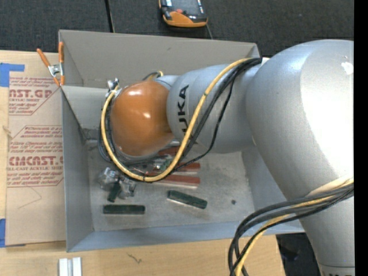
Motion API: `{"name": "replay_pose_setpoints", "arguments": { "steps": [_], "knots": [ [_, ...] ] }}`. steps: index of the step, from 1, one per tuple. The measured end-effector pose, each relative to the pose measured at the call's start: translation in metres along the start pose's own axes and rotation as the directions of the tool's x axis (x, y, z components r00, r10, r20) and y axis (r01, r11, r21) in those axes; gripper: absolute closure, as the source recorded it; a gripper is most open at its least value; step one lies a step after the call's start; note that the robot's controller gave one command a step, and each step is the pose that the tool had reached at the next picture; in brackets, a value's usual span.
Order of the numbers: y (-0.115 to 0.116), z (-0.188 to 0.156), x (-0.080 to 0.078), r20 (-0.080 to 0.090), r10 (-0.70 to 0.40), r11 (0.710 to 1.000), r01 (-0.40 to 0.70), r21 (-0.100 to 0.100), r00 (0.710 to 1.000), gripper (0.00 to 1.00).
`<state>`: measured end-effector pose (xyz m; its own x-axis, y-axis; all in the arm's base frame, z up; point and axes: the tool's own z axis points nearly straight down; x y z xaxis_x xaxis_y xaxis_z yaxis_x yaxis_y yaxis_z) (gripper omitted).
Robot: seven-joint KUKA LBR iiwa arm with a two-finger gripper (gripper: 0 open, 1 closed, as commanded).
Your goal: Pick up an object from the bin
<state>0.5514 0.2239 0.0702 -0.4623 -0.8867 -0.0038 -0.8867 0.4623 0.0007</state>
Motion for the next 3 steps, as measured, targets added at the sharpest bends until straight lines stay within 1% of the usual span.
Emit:
{"name": "replay_pose_setpoints", "arguments": {
  "steps": [2,3],
  "knots": [
    [0.001,-0.004,0.001,-0.003,0.001,1.000,-0.001,-0.003,1.000,1.00],
    [0.003,-0.021,0.002,-0.008,0.000,1.000,0.000,-0.007,1.000,1.00]
  ]
}}
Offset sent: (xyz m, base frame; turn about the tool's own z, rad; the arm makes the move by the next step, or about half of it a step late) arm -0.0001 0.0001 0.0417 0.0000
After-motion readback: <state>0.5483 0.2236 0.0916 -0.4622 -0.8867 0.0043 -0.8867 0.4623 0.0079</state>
